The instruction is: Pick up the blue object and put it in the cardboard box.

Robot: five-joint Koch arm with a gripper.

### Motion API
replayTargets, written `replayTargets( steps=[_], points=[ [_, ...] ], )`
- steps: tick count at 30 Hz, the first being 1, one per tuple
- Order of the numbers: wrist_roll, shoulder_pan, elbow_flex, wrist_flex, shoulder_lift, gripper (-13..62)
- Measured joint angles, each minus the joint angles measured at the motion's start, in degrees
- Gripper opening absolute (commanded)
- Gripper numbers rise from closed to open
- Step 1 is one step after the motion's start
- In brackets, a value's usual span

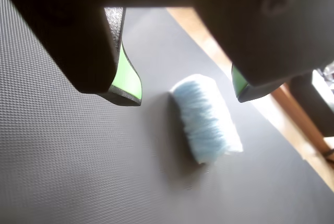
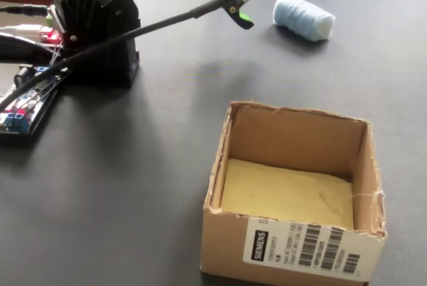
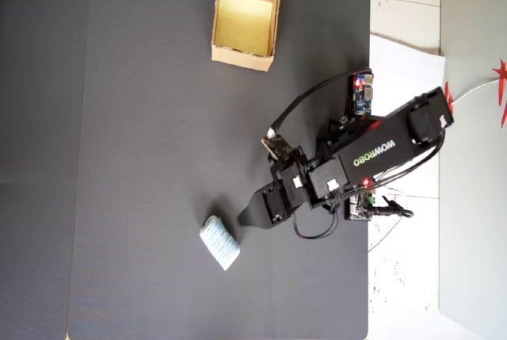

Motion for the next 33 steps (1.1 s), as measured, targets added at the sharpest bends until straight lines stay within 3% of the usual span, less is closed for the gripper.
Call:
replayTargets(
  steps=[10,33],
  points=[
    [0.0,-0.4,-21.6,14.9,-15.9,33.1],
    [0.0,-6.6,-43.6,17.5,-44.3,32.9]
  ],
)
